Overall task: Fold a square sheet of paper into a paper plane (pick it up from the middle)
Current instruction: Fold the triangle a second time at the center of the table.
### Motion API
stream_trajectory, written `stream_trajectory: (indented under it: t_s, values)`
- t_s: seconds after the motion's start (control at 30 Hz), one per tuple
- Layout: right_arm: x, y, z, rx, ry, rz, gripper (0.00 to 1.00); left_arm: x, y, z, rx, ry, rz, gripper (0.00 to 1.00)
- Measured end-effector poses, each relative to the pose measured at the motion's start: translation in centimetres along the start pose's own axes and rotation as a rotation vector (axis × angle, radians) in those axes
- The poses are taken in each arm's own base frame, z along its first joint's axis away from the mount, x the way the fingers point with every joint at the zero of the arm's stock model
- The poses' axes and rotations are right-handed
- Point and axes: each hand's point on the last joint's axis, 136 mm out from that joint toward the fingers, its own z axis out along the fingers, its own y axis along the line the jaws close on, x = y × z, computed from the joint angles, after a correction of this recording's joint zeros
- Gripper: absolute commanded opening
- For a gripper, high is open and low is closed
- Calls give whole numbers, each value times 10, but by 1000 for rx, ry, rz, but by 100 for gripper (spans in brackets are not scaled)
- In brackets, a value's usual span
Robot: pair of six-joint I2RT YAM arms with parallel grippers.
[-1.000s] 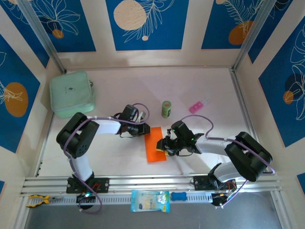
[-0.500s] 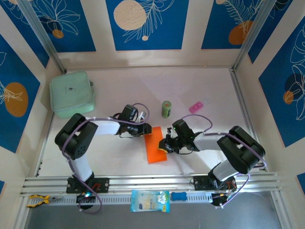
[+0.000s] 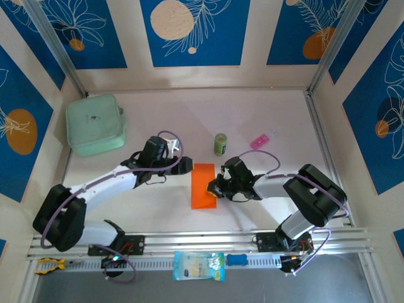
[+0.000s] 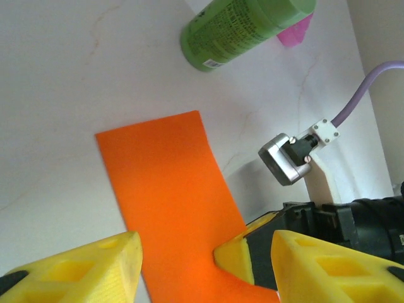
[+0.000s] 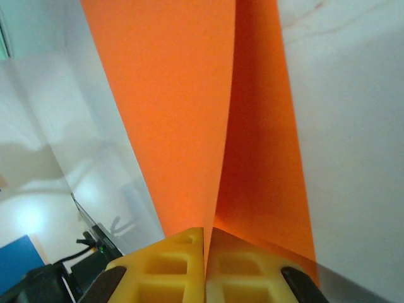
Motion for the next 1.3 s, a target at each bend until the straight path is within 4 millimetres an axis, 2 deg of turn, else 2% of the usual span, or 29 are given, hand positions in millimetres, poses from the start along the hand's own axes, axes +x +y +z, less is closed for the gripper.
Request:
stream_trajectory:
  t_s: [0.13, 0.27, 0.43, 0.63, 0.93, 1.17, 1.3]
  values:
    - [1, 2, 3, -5, 10, -7, 24, 13, 10, -9, -22, -13, 12, 56]
    - [-3, 11, 1, -34, 28, -47, 28, 25, 13, -16, -14, -13, 17, 55]
    - [-12, 16, -4, -53, 37, -93, 25, 34, 3, -21, 32, -19, 43, 54]
    - [-18, 11, -6, -63, 73, -109, 15, 62, -22, -17, 79, 33, 142, 55]
    - [-15, 7, -5, -66, 111, -110, 15, 123, -56, -11, -7, 104, 521, 65]
    - [-17, 12, -6, -77, 113, -115, 16, 147, -88, 17, -123, 126, 821, 73]
    - [-17, 12, -6, -75, 111, -111, 16, 160, -90, 35, -196, 151, 938, 77]
